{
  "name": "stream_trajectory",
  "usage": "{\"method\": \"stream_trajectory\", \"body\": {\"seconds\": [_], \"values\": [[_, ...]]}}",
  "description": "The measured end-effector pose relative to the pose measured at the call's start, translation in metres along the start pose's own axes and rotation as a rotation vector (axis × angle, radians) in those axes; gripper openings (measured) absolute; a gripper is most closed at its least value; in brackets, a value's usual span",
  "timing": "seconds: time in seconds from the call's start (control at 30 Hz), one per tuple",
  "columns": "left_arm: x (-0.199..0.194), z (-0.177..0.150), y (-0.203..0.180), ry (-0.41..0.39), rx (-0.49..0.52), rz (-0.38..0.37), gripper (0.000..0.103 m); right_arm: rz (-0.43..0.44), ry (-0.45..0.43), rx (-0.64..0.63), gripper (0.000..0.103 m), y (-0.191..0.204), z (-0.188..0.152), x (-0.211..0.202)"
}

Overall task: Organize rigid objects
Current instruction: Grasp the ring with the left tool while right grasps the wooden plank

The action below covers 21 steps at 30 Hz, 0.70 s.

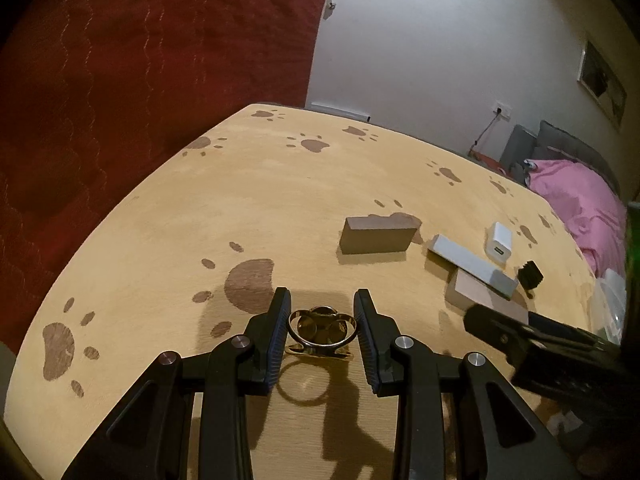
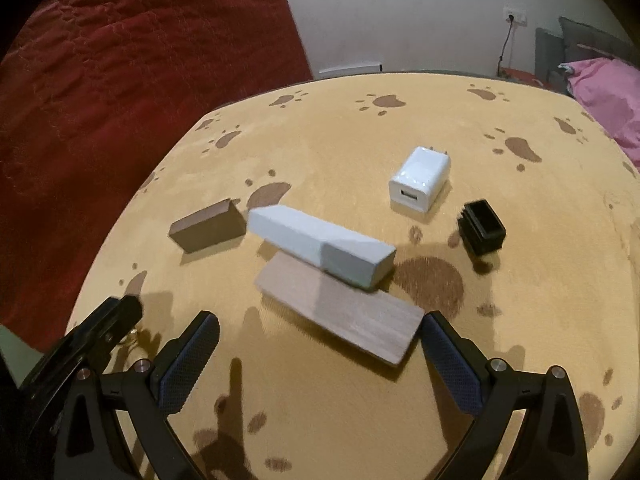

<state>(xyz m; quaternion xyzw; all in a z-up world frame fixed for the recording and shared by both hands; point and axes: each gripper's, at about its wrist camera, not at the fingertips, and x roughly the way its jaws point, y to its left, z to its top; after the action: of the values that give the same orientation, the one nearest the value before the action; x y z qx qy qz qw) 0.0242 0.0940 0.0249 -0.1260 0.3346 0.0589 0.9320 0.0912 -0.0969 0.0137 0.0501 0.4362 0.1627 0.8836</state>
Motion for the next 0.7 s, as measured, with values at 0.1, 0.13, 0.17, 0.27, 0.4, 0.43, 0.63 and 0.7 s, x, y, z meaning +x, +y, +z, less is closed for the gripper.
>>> {"method": "stream_trajectory", "body": {"seconds": [0.1,0.13,0.17,0.27,0.4,0.43,0.63,0.7], "values": [[0.001,0.0,0.002,0.001,-0.013,-0.002,0.033,-0.024,-0.016,-0.011,0.103,0.004,0.003,0.005],[0.001,0.0,0.003,0.001,-0.016,-0.002,0.033,-0.032,-0.02,-0.017,0.103,0.006,0.003,0.006],[0.001,0.0,0.003,0.001,-0.018,-0.002,0.033,-0.04,-0.023,-0.024,0.103,0.008,0.004,0.007],[0.001,0.0,0.004,0.002,-0.021,-0.005,0.033,-0.069,-0.028,-0.051,0.103,0.014,0.006,0.011],[0.002,0.0,0.005,0.009,-0.024,-0.008,0.033,-0.119,-0.025,-0.09,0.099,0.019,0.005,0.015],[0.002,0.0,0.005,0.01,-0.025,-0.008,0.033,-0.138,-0.025,-0.104,0.097,0.02,0.005,0.015],[0.004,-0.001,0.005,0.017,-0.029,-0.013,0.033,-0.14,-0.022,-0.126,0.094,0.019,0.004,0.014],[0.006,-0.001,0.006,0.022,-0.035,-0.015,0.033,-0.13,-0.021,-0.127,0.094,0.017,0.003,0.012]]}}
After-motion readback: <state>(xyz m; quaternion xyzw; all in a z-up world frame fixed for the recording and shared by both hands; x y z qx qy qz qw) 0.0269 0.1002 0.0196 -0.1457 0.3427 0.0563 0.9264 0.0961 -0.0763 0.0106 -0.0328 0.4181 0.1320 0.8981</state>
